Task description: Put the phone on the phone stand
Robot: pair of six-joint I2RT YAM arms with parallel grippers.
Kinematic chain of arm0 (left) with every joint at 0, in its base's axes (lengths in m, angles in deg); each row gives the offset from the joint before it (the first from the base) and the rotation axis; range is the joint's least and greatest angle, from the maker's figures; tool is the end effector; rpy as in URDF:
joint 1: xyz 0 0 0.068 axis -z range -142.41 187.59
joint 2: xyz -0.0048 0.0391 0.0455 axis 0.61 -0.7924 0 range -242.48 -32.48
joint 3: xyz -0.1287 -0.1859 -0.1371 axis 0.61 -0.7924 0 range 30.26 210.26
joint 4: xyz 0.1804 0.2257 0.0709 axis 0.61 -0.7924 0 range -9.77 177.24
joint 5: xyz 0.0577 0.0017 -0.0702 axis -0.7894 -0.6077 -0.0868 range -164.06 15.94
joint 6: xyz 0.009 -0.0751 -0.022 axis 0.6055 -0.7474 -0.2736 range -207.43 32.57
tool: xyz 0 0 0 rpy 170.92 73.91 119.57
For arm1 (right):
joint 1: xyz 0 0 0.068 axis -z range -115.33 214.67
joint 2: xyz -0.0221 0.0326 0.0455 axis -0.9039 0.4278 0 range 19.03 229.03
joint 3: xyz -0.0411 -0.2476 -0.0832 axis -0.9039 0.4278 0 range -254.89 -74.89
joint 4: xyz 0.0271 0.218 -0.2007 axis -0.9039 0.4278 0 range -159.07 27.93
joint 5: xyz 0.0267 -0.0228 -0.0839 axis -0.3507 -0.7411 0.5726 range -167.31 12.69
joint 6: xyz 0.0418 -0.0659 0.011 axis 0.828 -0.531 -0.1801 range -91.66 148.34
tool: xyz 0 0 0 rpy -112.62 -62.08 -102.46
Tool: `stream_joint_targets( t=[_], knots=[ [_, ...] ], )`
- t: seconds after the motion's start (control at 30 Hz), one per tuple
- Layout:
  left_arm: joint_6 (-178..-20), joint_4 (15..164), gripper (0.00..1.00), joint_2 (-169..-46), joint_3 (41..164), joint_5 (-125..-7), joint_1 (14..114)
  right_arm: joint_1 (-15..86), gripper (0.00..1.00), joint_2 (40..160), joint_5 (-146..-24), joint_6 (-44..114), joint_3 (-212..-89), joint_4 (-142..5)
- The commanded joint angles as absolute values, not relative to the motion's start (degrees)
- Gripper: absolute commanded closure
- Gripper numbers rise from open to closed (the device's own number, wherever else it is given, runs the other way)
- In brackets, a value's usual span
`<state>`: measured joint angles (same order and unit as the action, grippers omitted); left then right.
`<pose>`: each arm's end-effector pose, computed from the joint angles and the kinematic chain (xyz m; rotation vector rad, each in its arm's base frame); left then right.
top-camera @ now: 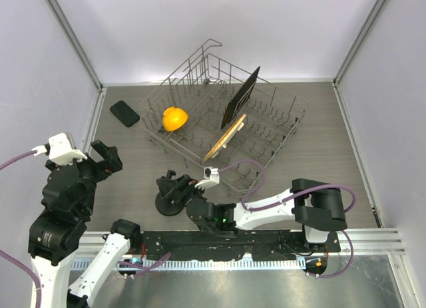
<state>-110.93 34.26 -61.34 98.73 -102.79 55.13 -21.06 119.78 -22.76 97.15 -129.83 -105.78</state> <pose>0.1109 -0.0009 0.4327 -0.4422 1.7196 -0.0647 0.0862 0.4147 0.1852 0.4774 1.7488 1.1916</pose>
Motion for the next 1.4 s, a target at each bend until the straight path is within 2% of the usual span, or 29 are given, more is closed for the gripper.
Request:
stream_joint_targets(
  t=[0.0,0.1,0.3,0.43,0.57,0.77,0.8,0.9,1.03,1.1,1.2,1.23,1.3,1.37],
  knots=[
    [-110.5,37.0,0.0,-61.0,98.2,-100.8,55.3,-20.4,0.14,114.4,-28.9,88.9,-127.4,-108.1],
    [-110.2,38.0,0.0,-61.0,97.4,-98.7,55.3,-19.0,0.14,112.6,-35.2,88.6,-124.6,-109.7],
    [-110.7,40.4,0.0,-60.9,95.9,-94.3,55.3,-17.4,0.13,109.6,-44.3,76.6,-120.6,-117.1],
    [-112.1,42.0,0.0,-60.7,94.3,-91.6,55.3,-14.8,0.13,106.1,-54.9,72.4,-120.2,-116.1],
    [-114.0,42.8,0.0,-61.0,92.9,-88.3,55.3,-12.6,0.13,101.9,-64.8,66.4,-122.8,-109.6],
    [-115.1,41.9,0.0,-61.6,89.9,-82.0,55.3,-10.7,0.13,97.7,-71.9,54.3,-132.2,-85.5],
    [-115.1,40.3,0.0,-62.0,90.0,-81.8,55.3,-10.6,0.13,97.4,-71.3,52.1,-133.9,-76.0],
    [-116.1,36.5,0.0,-65.4,91.7,-80.0,55.3,-10.6,0.13,95.8,-69.7,47.2,-137.7,-61.3],
    [-120.9,28.6,0.0,-73.8,97.3,-85.6,55.3,-10.5,0.13,89.2,-68.5,47.2,-135.4,-54.8],
    [-124.1,26.1,0.0,-75.4,98.8,-93.7,55.3,-10.6,0.13,85.0,-68.8,47.5,-134.5,-50.6],
    [-129.8,28.4,0.0,-74.6,99.3,-98.0,55.3,-10.6,0.13,80.5,-60.3,50.2,-135.1,-41.6],
    [-131.3,29.6,0.0,-74.1,98.6,-98.6,55.3,-10.6,0.16,79.4,-53.5,51.3,-135.6,-38.9],
    [-135.0,31.7,0.0,-74.4,98.1,-101.0,55.3,-10.6,0.29,75.7,-47.5,53.9,-136.5,-32.8],
    [-137.9,32.0,0.0,-76.8,97.8,-102.8,55.3,-10.5,0.29,72.1,-41.1,55.8,-135.3,-31.4]
  ],
)
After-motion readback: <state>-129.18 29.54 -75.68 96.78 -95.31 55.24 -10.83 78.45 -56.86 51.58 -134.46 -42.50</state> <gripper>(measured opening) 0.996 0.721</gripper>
